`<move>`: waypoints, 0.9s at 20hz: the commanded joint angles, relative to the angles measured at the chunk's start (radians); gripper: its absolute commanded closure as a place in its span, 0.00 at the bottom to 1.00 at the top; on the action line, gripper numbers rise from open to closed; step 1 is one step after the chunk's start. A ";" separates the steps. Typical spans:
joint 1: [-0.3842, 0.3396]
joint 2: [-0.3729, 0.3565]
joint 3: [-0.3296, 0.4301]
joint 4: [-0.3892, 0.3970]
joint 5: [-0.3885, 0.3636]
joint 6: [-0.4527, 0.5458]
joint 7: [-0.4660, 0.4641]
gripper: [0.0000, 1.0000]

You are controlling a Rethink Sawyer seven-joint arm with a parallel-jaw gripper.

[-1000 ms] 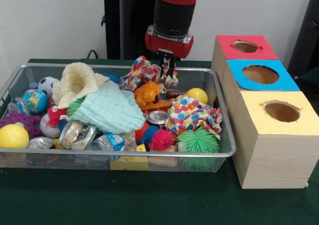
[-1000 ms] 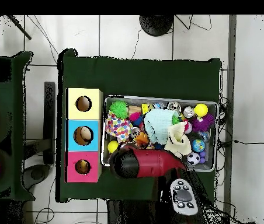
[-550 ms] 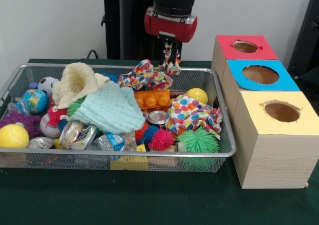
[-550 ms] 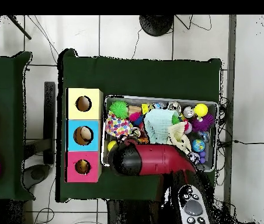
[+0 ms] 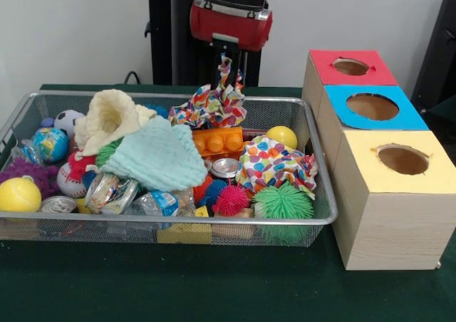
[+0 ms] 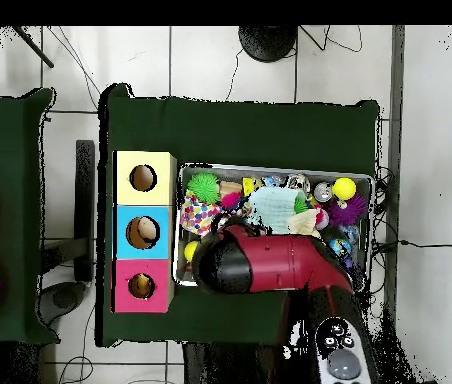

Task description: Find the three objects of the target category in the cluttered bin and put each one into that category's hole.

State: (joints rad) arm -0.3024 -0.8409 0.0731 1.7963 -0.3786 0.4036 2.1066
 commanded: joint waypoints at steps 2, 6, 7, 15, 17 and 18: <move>-0.082 0.049 0.099 -0.091 -0.084 0.009 -0.143 1.00; -0.107 0.054 0.105 -0.078 -0.107 0.012 -0.141 1.00; -0.115 0.059 0.112 -0.082 -0.110 0.015 -0.145 1.00; -0.142 0.098 0.140 -0.113 -0.130 0.050 -0.147 1.00; -0.147 0.102 0.146 -0.110 -0.139 0.049 -0.155 1.00; -0.156 0.102 0.159 -0.107 -0.154 0.050 -0.185 1.00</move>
State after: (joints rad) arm -0.4314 -0.7922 0.1172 1.7230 -0.4538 0.4036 2.1066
